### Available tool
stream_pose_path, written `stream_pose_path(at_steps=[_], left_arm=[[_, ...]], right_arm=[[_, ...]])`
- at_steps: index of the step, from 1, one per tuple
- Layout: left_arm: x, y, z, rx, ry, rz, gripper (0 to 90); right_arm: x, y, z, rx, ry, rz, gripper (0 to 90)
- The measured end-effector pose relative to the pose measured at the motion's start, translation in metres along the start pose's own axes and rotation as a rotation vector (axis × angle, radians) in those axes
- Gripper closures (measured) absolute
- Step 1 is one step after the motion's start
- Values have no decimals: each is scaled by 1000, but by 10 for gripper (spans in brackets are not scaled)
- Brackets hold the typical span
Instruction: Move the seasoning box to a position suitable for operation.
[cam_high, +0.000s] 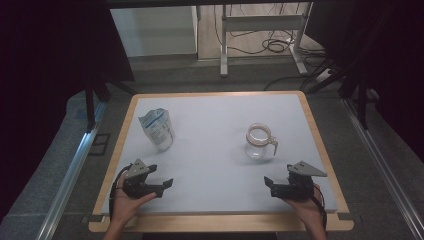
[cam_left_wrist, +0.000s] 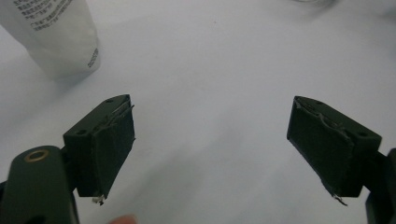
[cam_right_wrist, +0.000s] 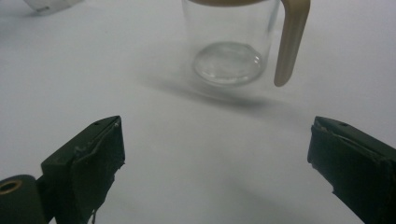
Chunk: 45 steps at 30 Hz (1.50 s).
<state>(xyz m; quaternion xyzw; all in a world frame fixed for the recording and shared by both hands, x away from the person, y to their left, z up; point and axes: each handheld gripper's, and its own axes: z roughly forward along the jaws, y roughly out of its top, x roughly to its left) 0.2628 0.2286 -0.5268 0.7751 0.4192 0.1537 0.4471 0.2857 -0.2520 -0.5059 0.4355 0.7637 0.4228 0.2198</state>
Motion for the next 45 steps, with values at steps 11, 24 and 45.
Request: stream_pose_path(at_steps=[11, 24, 45], left_arm=[[-10, 5, 5, -20, -43, 56, 131], [-8, 5, 3, -26, -26, 59, 121], [-10, 0, 1, -11, -86, 68, 67]], right_arm=[[2, -3, 2, -11, 26, 37, 61], [4, -2, 1, 6, 52, 27, 66], [-13, 82, 13, 15, 58, -51, 3]])
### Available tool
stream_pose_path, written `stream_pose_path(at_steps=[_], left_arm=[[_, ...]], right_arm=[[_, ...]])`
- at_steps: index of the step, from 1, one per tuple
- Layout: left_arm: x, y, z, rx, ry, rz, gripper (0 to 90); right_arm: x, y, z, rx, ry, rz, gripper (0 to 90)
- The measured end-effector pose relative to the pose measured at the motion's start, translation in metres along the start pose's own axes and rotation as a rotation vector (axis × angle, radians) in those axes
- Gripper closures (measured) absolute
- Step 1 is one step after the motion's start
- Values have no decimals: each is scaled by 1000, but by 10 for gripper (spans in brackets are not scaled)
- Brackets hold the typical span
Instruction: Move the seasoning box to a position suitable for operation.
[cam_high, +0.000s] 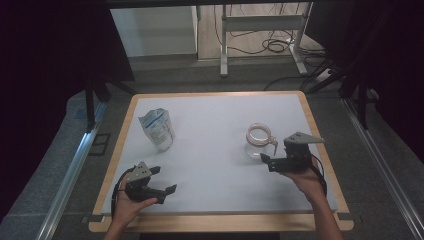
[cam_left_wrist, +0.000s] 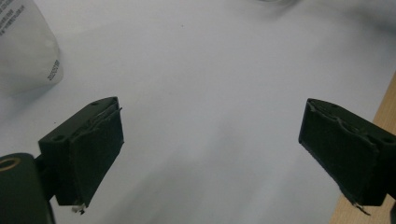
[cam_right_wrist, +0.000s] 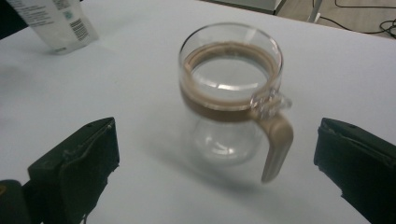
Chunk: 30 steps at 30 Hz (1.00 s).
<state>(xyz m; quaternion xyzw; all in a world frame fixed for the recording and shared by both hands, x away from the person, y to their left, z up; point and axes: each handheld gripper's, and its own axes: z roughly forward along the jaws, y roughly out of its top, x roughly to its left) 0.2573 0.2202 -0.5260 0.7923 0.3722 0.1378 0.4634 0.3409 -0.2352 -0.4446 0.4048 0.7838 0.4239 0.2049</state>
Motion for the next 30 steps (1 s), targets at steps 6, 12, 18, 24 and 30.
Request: stream_pose_path(at_steps=[6, 12, 18, 24, 30], left_arm=[[-1, -1, 2, 9, 1, -1, 61], [-2, -2, 3, 16, 2, 5, 60], [-1, -3, 3, 23, 9, 5, 61], [-3, -3, 6, 36, 13, 14, 61], [-2, -4, 4, 33, 20, 12, 63]], right_arm=[[-8, 19, 31, 52, -3, -20, 0], [-10, 26, 53, 85, 5, -41, 0], [-11, 29, 74, 117, 2, -48, 0], [-16, 27, 86, 132, 9, -30, 0], [-19, 24, 96, 159, 16, -32, 1]])
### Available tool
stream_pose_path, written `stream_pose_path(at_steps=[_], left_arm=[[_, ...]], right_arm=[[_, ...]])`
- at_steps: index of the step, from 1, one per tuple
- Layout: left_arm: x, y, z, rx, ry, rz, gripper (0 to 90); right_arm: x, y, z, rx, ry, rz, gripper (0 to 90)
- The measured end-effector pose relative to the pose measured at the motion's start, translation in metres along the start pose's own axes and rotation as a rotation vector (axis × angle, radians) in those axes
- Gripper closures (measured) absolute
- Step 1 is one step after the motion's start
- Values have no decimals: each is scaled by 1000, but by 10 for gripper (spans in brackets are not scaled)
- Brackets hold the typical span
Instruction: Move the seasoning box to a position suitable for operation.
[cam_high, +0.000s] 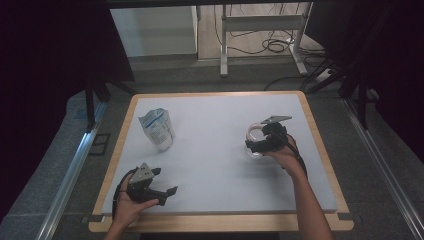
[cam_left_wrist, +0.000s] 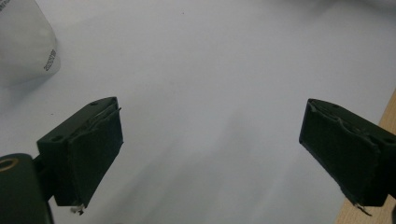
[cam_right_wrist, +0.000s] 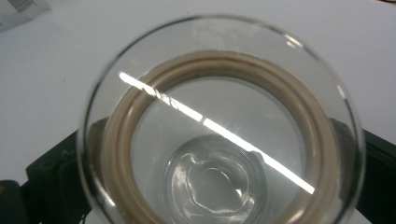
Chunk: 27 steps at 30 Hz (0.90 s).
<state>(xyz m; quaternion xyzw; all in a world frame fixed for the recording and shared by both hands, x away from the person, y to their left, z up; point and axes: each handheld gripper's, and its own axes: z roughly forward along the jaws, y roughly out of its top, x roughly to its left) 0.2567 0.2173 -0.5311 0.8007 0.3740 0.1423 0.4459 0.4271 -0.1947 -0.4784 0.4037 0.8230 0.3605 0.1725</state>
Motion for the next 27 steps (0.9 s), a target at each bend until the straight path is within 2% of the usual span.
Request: stream_pose_path(at_steps=[3, 6, 12, 19, 20, 22, 27], left_arm=[[0, 0, 0, 0, 1, 1, 63], [-1, 0, 1, 3, 3, 8, 64], [-3, 0, 2, 12, 7, 22, 65], [-1, -1, 1, 4, 16, 19, 68], [-1, -1, 1, 4, 17, 18, 68], [-1, -1, 1, 5, 19, 20, 68], [0, -1, 1, 3, 21, 20, 68]], right_arm=[[-1, -1, 3, 5, -8, -3, 12], [-2, -3, 4, -13, 6, -2, 29], [-3, -3, 4, -13, 20, -5, 40], [-2, -6, 2, -44, 35, -12, 93], [-2, -6, 1, -48, 34, -19, 105], [1, -4, 0, -48, 2, -39, 111], [2, -4, 0, -38, 9, -58, 113]])
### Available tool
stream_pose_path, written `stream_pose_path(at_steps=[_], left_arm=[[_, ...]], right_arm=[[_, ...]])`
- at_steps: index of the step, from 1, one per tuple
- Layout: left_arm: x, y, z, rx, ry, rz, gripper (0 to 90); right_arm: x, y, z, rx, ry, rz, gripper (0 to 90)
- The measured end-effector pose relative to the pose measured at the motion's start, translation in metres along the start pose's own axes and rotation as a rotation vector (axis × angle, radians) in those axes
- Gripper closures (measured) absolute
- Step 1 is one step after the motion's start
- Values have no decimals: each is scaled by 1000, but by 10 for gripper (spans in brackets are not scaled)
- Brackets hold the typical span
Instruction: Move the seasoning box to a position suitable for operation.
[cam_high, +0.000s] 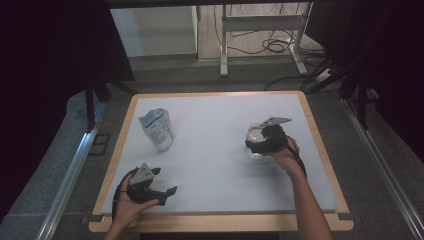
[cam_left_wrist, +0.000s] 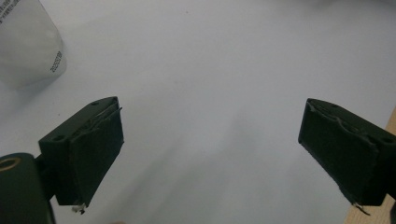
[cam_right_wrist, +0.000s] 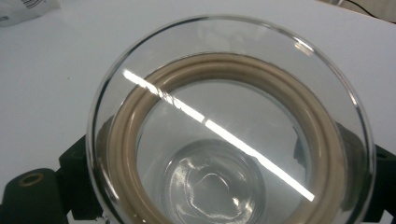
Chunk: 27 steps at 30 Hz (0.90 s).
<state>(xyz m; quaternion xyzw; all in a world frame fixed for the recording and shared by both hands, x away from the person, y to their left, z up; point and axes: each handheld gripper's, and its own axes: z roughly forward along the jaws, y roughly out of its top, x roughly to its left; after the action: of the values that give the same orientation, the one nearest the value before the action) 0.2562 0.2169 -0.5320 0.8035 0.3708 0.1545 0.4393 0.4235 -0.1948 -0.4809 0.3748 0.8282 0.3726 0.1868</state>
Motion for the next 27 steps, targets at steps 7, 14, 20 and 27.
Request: stream_pose_path(at_steps=[7, 14, 20, 27], left_arm=[[1, 0, 0, -3, 3, -1, 68], [0, 0, 0, -4, 4, -1, 69], [2, 0, -1, -7, 7, -5, 70], [1, 0, -1, -7, 2, -7, 70]], right_arm=[[0, 2, -3, 9, -8, -19, 114], [0, 4, -18, 2, 2, -25, 114], [7, 0, -32, -2, 8, -33, 114], [26, -8, -43, -11, 27, -43, 114]])
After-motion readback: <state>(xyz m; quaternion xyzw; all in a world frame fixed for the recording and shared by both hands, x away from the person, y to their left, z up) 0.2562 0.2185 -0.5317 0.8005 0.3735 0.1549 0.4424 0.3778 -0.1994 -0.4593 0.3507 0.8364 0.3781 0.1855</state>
